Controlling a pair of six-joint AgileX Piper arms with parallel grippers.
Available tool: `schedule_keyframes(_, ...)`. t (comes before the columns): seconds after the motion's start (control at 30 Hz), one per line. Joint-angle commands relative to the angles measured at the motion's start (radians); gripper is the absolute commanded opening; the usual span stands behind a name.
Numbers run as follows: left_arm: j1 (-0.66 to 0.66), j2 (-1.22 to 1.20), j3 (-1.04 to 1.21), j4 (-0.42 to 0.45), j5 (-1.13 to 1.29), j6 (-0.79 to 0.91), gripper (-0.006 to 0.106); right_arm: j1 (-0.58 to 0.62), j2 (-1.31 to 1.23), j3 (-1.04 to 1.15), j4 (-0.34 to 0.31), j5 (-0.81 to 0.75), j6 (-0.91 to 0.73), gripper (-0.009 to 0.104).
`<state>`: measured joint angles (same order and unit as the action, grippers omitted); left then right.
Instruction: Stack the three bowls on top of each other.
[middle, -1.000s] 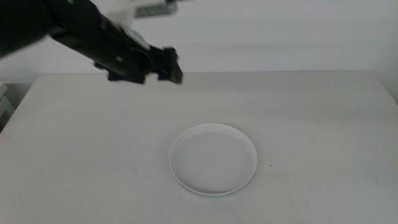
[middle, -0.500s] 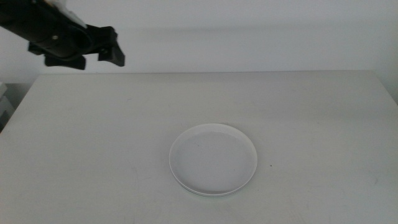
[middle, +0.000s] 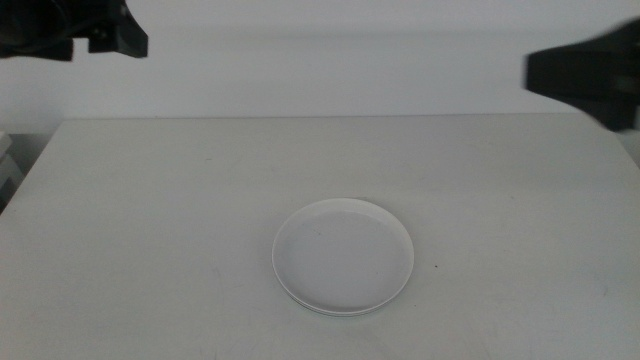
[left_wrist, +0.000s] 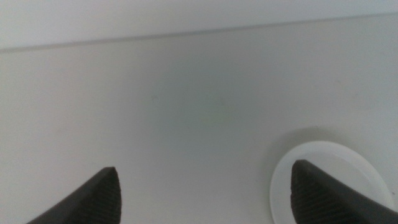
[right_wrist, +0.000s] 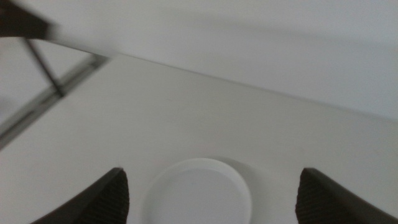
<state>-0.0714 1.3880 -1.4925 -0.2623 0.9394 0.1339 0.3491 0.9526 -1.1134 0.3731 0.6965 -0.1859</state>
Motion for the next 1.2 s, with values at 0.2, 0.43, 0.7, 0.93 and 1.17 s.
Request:
schedule_keyframes(0.2,0.002,-0.078,-0.027,0.124,-0.052,-0.017,0.104,-0.265,0.213,-0.127,0.047,-0.112,-0.015,0.085)
schedule_keyframes(0.43,0.001,-0.203,0.100,0.122,-0.149,-0.049,0.104,-0.406,0.074,-0.039,0.108,-0.091,-0.202,0.085)
schedule_keyframes(0.7,0.001,-0.512,0.604,0.051,-0.512,-0.027,0.104,-0.402,-0.334,0.396,0.111,-0.343,-0.334,0.085)
schedule_keyframes(0.93,0.001,-0.718,0.959,-0.020,-0.798,0.024,0.104,-0.402,-0.624,0.699,0.113,-0.482,-0.378,0.085)
schedule_keyframes(1.17,0.001,-0.740,1.005,-0.019,-0.857,0.092,0.104,-0.402,-0.673,0.743,0.134,-0.500,-0.363,0.085)
